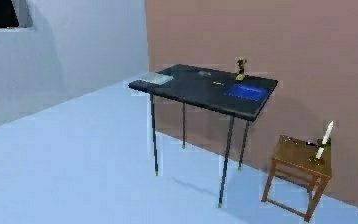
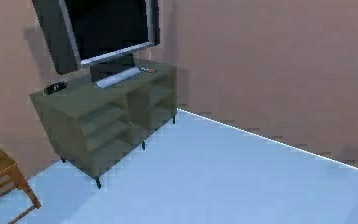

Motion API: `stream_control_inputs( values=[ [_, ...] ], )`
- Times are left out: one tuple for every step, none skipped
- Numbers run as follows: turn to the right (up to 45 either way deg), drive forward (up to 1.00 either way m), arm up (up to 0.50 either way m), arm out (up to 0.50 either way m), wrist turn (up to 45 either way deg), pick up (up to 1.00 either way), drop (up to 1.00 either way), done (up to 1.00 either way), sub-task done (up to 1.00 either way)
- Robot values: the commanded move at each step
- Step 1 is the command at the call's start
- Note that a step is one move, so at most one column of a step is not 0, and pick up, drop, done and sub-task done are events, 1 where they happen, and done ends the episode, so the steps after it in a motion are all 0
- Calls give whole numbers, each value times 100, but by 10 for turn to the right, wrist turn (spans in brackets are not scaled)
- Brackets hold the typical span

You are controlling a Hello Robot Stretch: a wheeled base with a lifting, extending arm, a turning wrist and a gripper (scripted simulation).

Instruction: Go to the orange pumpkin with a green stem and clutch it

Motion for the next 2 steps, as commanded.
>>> stream_control_inputs(
  values=[
    [-120,0,0,0,0,0,0,0,0],
    [0,40,0,0,0,0,0,0,0]
  ],
)
